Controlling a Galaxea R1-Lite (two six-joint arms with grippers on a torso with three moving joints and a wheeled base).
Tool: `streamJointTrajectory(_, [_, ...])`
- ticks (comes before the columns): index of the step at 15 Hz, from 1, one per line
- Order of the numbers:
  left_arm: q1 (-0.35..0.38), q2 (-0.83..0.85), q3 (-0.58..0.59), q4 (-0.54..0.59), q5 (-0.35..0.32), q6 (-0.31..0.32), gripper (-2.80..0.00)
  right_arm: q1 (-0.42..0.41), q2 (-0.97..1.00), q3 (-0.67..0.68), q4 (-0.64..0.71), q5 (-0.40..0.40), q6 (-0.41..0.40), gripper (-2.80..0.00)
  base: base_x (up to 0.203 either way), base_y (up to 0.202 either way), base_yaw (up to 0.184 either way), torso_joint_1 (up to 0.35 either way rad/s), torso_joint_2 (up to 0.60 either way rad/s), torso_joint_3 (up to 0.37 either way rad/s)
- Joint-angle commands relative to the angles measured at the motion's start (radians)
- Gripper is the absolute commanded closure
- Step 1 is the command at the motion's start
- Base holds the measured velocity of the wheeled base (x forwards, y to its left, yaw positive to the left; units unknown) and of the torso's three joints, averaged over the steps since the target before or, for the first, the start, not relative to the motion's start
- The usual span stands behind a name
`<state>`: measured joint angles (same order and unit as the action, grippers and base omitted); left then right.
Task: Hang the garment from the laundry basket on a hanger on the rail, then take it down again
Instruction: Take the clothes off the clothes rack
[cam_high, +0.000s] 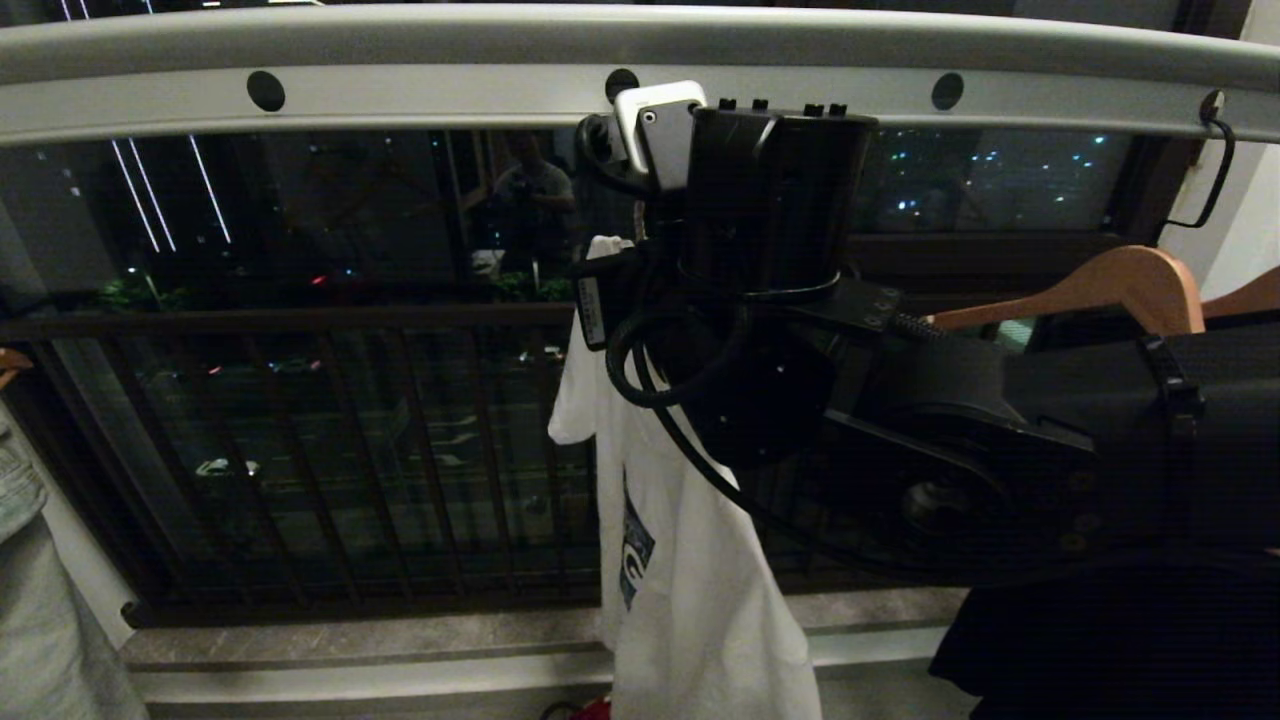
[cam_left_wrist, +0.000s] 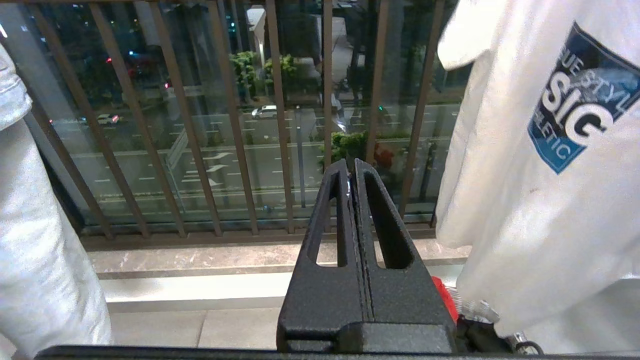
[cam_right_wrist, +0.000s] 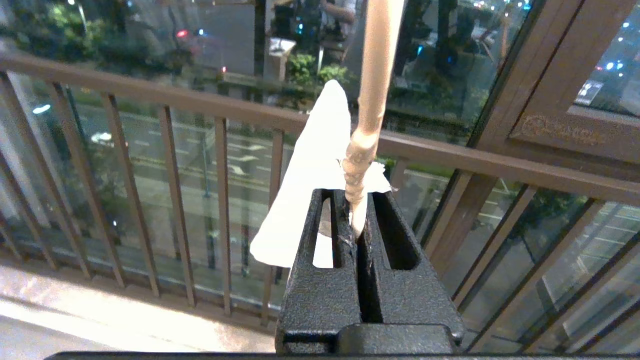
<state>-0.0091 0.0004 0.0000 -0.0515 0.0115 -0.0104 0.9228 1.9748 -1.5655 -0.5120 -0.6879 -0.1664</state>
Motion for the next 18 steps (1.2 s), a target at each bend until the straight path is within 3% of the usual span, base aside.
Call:
streamJointTrajectory(1, [0.000, 0.000, 0.015, -0.001, 0.001, 0.000, 0.00, 0.004, 0.002, 0.007, -0.008, -0.007, -0.002, 0.00, 0.000, 0.000, 0.000, 0.000, 0.00, 0.000])
streamJointTrajectory(18, [0.000, 0.000, 0.015, -0.001, 0.001, 0.000, 0.00, 0.044, -0.116, 0.017, -0.017, -0.027, -0.030, 0.00, 0.000, 0.000, 0.000, 0.000, 0.00, 0.000])
